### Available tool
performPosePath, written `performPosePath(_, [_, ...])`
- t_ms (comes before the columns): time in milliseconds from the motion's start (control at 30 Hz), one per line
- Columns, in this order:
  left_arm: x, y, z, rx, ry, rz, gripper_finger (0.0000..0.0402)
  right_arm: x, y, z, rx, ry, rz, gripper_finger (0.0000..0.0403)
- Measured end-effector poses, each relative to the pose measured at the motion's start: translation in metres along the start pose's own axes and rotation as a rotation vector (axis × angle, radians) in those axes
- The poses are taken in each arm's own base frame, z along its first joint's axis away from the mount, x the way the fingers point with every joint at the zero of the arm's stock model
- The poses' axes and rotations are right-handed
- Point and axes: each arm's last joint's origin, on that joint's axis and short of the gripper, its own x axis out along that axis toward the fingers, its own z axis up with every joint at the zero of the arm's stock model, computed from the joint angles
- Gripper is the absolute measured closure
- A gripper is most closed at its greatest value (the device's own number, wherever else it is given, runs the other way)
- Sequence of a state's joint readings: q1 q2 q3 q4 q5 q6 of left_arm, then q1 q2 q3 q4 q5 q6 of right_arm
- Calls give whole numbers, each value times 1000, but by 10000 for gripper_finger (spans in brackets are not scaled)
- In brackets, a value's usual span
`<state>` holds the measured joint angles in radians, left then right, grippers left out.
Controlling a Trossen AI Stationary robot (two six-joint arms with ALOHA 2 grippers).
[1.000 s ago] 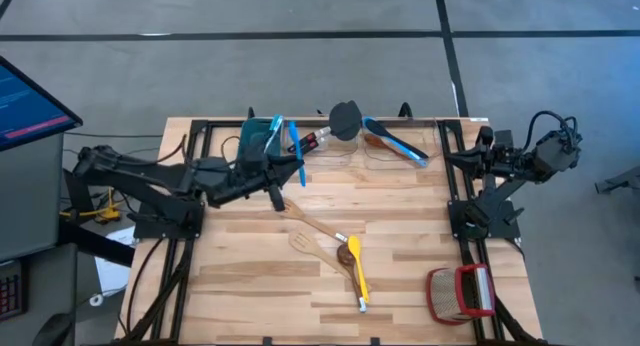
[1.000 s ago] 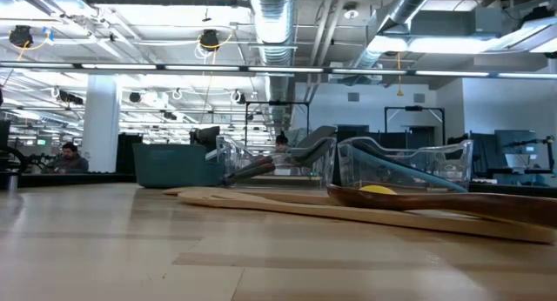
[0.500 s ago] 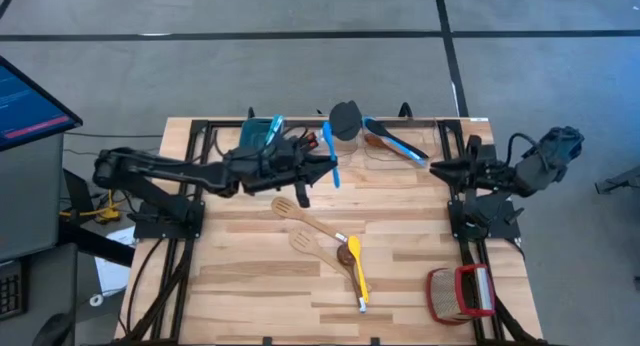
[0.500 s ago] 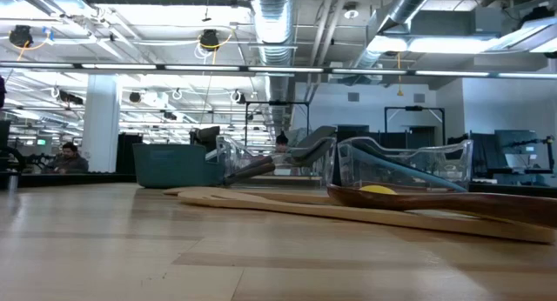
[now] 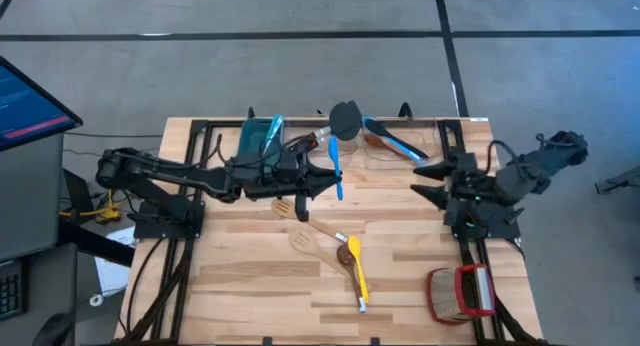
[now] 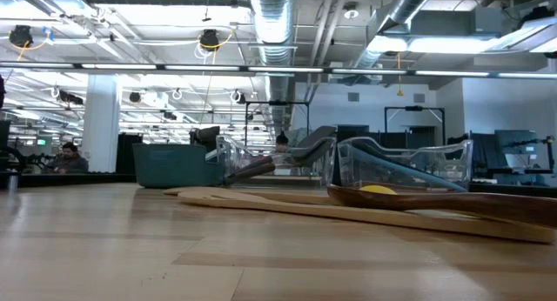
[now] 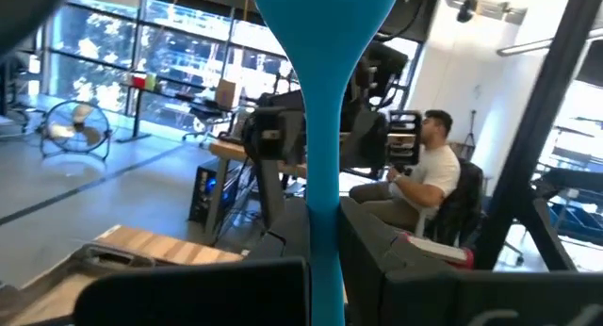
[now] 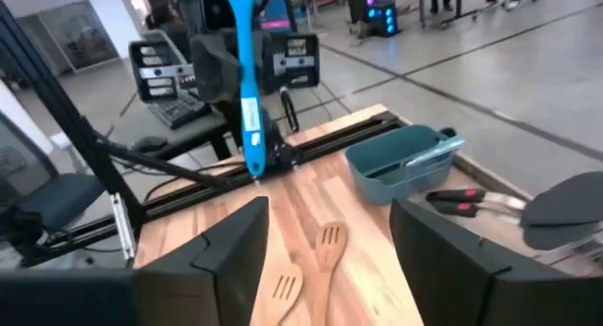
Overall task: Pick & Place Kitchen Items
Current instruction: Put the blue serving spoon into the right transparent bin
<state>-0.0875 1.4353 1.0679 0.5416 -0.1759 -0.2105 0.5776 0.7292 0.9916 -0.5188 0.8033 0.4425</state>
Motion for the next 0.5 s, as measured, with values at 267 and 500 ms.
performPosePath(267, [4, -5, 8, 17, -25, -8, 394, 49, 13, 2, -65, -4, 13, 188])
performPosePath(500, [9, -5, 3, 43, -10, -9, 394, 85, 12, 7, -39, -18, 127, 193])
